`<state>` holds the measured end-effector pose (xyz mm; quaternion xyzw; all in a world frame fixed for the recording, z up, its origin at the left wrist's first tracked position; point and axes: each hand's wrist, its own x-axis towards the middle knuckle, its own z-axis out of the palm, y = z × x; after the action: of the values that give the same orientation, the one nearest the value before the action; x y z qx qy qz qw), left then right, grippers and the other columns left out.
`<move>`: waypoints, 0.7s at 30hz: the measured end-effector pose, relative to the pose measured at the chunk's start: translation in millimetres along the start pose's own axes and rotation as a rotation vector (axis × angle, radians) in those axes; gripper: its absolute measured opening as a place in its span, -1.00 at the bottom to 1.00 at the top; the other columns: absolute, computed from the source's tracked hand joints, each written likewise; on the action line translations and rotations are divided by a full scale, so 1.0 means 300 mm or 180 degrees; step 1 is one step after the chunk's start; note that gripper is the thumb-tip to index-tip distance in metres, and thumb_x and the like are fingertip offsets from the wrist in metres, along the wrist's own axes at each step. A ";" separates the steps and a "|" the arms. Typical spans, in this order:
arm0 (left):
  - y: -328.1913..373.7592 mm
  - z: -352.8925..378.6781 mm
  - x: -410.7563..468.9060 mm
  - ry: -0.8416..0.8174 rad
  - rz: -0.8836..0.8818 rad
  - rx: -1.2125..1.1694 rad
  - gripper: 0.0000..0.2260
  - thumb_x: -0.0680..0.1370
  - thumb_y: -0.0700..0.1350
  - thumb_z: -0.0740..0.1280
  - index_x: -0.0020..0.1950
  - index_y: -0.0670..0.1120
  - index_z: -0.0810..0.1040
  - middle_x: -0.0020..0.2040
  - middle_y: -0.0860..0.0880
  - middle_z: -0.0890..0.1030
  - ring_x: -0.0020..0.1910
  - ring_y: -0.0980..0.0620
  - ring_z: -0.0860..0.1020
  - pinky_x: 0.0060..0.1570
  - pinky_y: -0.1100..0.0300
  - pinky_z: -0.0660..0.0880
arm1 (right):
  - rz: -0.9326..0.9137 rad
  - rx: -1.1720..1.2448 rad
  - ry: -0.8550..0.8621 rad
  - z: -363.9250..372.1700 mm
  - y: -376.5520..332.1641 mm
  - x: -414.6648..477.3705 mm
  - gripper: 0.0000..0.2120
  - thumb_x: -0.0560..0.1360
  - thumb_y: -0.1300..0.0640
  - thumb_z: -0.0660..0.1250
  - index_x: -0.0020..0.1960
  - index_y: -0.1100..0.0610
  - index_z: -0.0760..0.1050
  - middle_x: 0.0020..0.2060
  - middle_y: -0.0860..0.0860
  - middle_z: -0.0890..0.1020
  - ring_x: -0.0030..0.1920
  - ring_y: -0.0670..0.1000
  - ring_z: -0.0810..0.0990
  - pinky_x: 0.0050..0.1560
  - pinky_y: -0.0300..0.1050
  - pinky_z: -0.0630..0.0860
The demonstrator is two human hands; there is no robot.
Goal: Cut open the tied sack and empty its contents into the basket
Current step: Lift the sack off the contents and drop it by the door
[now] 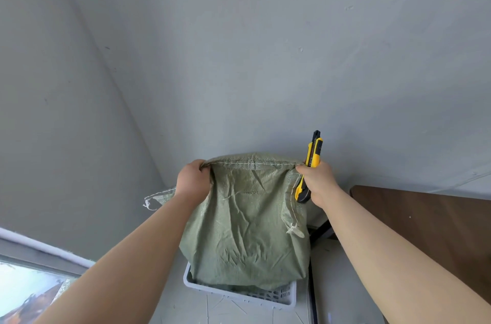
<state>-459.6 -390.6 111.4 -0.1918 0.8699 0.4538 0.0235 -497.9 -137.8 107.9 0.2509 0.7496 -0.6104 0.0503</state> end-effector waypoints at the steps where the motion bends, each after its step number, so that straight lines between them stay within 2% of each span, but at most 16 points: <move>1: 0.004 -0.004 0.001 0.0029 -0.0003 -0.0049 -0.81 0.59 -0.23 0.13 -0.05 -0.21 0.54 -0.17 -0.26 0.64 -0.32 -0.13 0.46 -0.29 0.11 0.37 | -0.0002 0.0032 -0.0007 0.006 -0.006 0.001 -0.89 0.50 0.28 0.32 0.01 0.19 0.44 -0.26 0.05 0.44 -0.14 0.08 0.42 -0.09 -0.08 0.35; 5: 0.039 -0.025 0.016 0.0280 0.0154 -0.0278 -0.82 0.60 -0.24 0.12 -0.09 -0.10 0.50 -0.13 -0.27 0.66 -0.32 -0.15 0.49 -0.33 0.11 0.41 | -0.0134 0.0139 -0.0032 0.018 -0.050 0.013 -0.87 0.50 0.26 0.33 0.03 0.18 0.44 -0.15 0.07 0.47 -0.10 0.08 0.44 -0.05 -0.05 0.36; 8: 0.048 -0.028 0.026 0.0358 0.0174 -0.0391 -0.80 0.59 -0.24 0.12 -0.09 -0.10 0.52 -0.11 -0.26 0.66 -0.13 -0.28 0.61 -0.11 -0.07 0.55 | -0.0225 0.0114 -0.0060 0.020 -0.060 0.016 -0.87 0.50 0.25 0.33 0.03 0.18 0.45 -0.20 0.04 0.48 -0.11 0.07 0.44 -0.06 -0.06 0.35; 10: 0.054 -0.026 0.026 0.0391 0.0183 -0.0400 -0.79 0.58 -0.24 0.12 -0.09 -0.11 0.54 -0.12 -0.25 0.66 -0.08 -0.28 0.61 -0.08 -0.08 0.55 | -0.0183 0.0103 -0.0070 0.019 -0.055 0.014 -0.86 0.49 0.25 0.34 0.04 0.18 0.45 -0.22 0.02 0.47 -0.11 0.07 0.45 -0.06 -0.06 0.34; 16: 0.096 -0.029 0.037 0.0572 0.0288 -0.0424 -0.79 0.57 -0.25 0.12 -0.09 -0.17 0.55 -0.14 -0.26 0.66 -0.23 -0.22 0.55 -0.16 -0.06 0.53 | -0.0321 0.0044 -0.0080 -0.001 -0.081 0.009 -0.82 0.50 0.24 0.34 0.09 0.18 0.47 -0.13 0.06 0.50 -0.12 0.05 0.45 -0.07 -0.08 0.35; 18: 0.093 -0.027 0.039 0.0532 0.0290 -0.0372 -0.79 0.57 -0.24 0.13 -0.08 -0.21 0.55 -0.16 -0.27 0.65 -0.21 -0.26 0.56 -0.17 -0.07 0.52 | -0.0304 0.0011 -0.0088 -0.012 -0.086 0.004 -0.79 0.50 0.24 0.34 0.12 0.20 0.47 -0.12 0.08 0.50 -0.11 0.05 0.45 -0.15 -0.09 0.37; 21: 0.102 -0.032 0.036 0.0660 0.0396 -0.0370 -0.80 0.57 -0.25 0.13 -0.10 -0.16 0.55 -0.23 -0.17 0.61 -0.29 -0.17 0.49 -0.29 0.07 0.39 | -0.0413 0.0034 -0.0124 -0.031 -0.104 -0.001 -0.83 0.49 0.24 0.35 0.08 0.18 0.47 -0.18 0.06 0.48 -0.16 0.04 0.44 -0.24 -0.15 0.38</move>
<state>-479.2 -385.9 138.7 -0.1844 0.8501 0.4818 -0.1059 -509.1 -133.3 138.1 0.1902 0.7599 -0.6212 0.0238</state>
